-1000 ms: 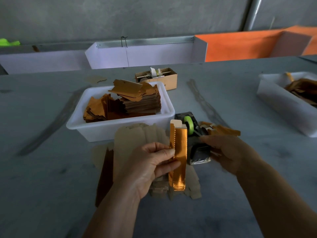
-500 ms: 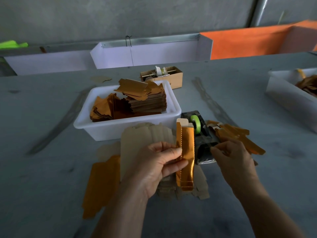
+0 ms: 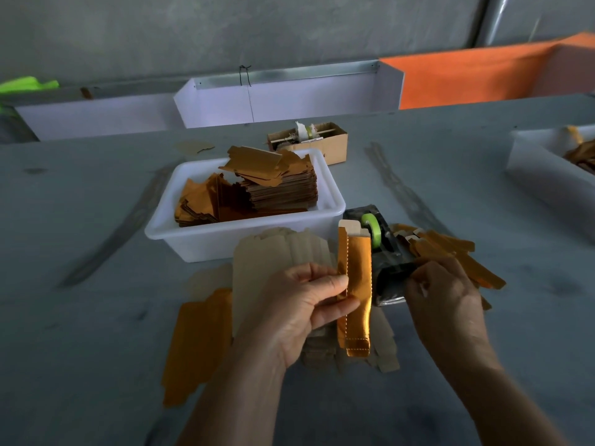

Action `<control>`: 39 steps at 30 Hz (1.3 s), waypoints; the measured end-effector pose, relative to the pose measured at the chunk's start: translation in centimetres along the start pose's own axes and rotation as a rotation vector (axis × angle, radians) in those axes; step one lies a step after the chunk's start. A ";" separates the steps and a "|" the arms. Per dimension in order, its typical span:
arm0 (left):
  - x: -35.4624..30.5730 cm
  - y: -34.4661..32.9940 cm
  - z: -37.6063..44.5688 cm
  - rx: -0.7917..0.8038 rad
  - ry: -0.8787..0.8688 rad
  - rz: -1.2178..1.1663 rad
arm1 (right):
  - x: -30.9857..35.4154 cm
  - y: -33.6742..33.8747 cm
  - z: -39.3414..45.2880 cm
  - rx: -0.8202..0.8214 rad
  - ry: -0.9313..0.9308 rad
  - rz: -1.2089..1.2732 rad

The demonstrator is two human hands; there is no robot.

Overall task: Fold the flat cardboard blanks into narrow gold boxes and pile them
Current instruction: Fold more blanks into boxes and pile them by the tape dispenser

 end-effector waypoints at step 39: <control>0.1 0.1 0.0 0.192 -0.017 0.088 | 7.5 0.1 -0.6 0.388 0.226 0.180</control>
Point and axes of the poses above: each hand's wrist, its own z-axis towards the middle knuckle, its own y-axis out of the back of the hand, x = y × z, the point moved 6 cm from there along z, towards the middle knuckle, and after that the axes turned 7 degrees about z, right-handed, at the moved point
